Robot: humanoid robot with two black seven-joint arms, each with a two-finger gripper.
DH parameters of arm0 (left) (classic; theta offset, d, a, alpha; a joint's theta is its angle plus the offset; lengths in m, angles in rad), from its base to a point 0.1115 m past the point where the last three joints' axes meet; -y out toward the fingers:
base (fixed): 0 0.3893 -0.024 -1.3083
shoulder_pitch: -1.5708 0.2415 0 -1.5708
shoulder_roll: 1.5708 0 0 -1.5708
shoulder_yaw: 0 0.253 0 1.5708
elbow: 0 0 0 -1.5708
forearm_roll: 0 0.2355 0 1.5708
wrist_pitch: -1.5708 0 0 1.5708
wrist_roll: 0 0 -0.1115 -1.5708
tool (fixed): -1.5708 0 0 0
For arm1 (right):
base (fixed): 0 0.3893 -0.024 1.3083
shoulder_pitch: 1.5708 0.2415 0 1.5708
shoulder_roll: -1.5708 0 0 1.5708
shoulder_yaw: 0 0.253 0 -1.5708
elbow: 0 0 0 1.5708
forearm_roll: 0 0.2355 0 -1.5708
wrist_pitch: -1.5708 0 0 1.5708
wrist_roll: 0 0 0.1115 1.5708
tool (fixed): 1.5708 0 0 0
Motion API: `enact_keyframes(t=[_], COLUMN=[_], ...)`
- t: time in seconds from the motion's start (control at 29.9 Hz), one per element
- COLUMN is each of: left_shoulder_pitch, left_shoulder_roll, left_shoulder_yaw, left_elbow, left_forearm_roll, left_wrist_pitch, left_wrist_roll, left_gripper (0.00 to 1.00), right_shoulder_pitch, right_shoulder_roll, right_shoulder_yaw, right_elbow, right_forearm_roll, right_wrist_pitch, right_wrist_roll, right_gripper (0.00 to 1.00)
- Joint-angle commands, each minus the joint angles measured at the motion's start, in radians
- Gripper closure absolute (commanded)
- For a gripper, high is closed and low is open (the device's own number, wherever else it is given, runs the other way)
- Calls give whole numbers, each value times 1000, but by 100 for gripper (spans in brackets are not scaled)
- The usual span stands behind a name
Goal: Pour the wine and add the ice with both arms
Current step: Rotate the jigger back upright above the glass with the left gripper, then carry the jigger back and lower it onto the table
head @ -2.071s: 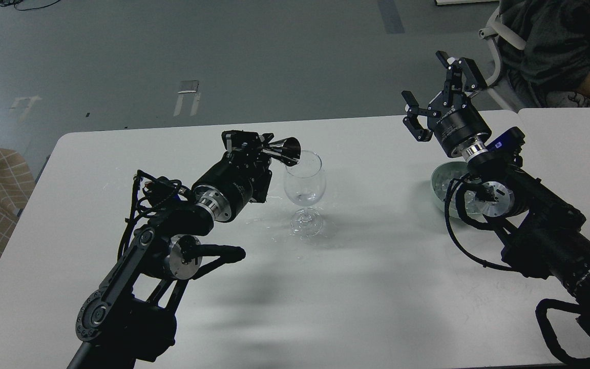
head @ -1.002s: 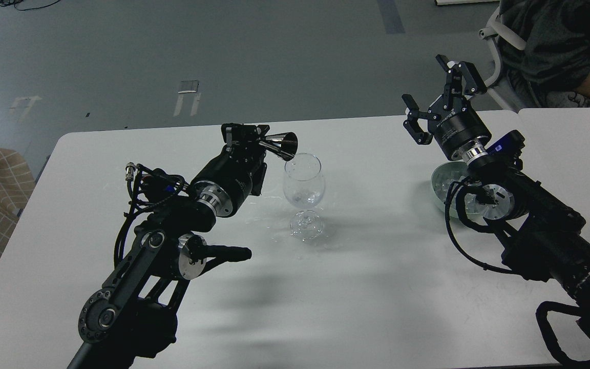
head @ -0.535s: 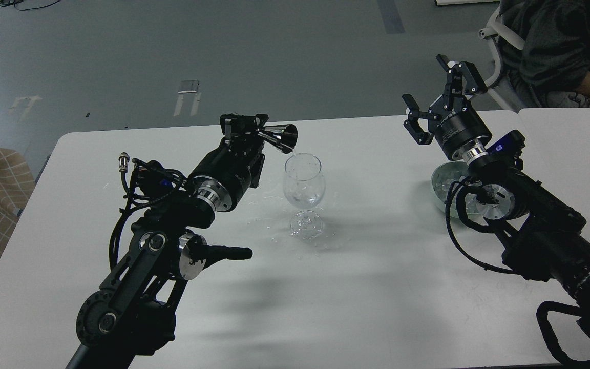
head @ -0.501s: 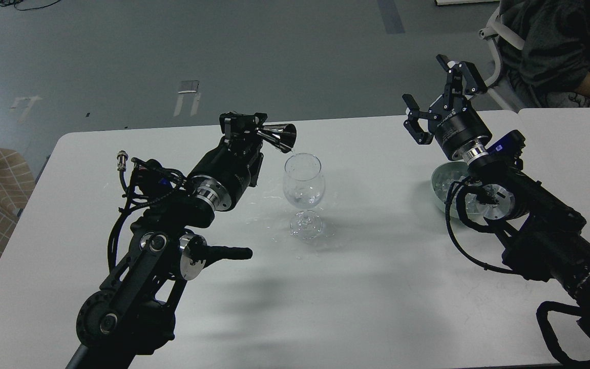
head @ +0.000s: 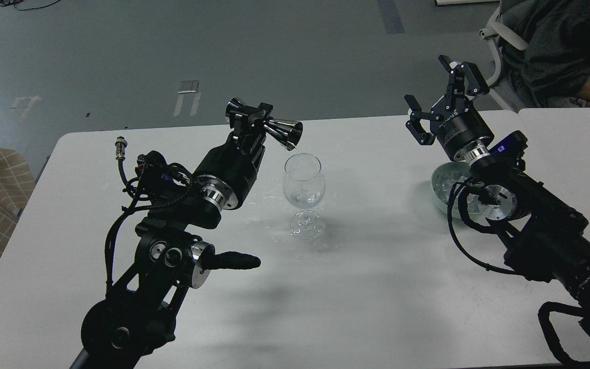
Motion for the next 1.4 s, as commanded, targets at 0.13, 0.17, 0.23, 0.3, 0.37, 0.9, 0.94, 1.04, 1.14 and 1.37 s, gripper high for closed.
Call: enact_keyframes(t=[0.13, 0.17, 0.23, 0.3, 0.37, 0.9, 0.94, 1.04, 1.14, 1.37], left_shoulder_pitch=[0, 0, 3, 8, 8, 0, 2, 14, 76, 294], left_shoulder_roll=[0, 0, 0, 0, 0, 0, 0, 0, 0, 0], left_shoulder_yaw=[25, 30, 40, 43, 43, -369, -421, -525, -619, -694], left_elbow=[-3, -2, -2, -3, -5, -40, -40, -40, -31, 16], left_forearm_roll=[147, 158, 199, 254, 271, -672, -769, -974, -1135, -1195], left_wrist_pitch=[0, 0, 0, 0, 0, 109, 129, 218, 261, 12], left_wrist_roll=[-12, -20, -33, -36, -38, 107, 107, 107, 107, 107], left_gripper=[100, 100, 100, 100, 100, 100, 100, 100, 100, 100], right_shoulder_pitch=[-2, -2, -2, -2, -2, -13, -16, -16, -16, -16], right_shoulder_roll=[0, 0, 0, 0, 0, -12, -11, -11, -9, -5], right_shoulder_yaw=[0, 0, 0, 0, 0, 2, 2, 2, 2, 0], right_elbow=[0, 0, 0, 0, 0, 2, 2, 2, 2, 2], right_forearm_roll=[0, 0, 0, 0, 0, 0, 0, 0, 0, 0], right_wrist_pitch=[-1, -1, -1, 1, 1, 1, -1, -1, -1, 1], right_wrist_roll=[0, 0, 0, 0, 0, 0, 0, 0, 0, -1], right_gripper=[0, 0, 0, 0, 0, 0, 0, 0, 0, 0])
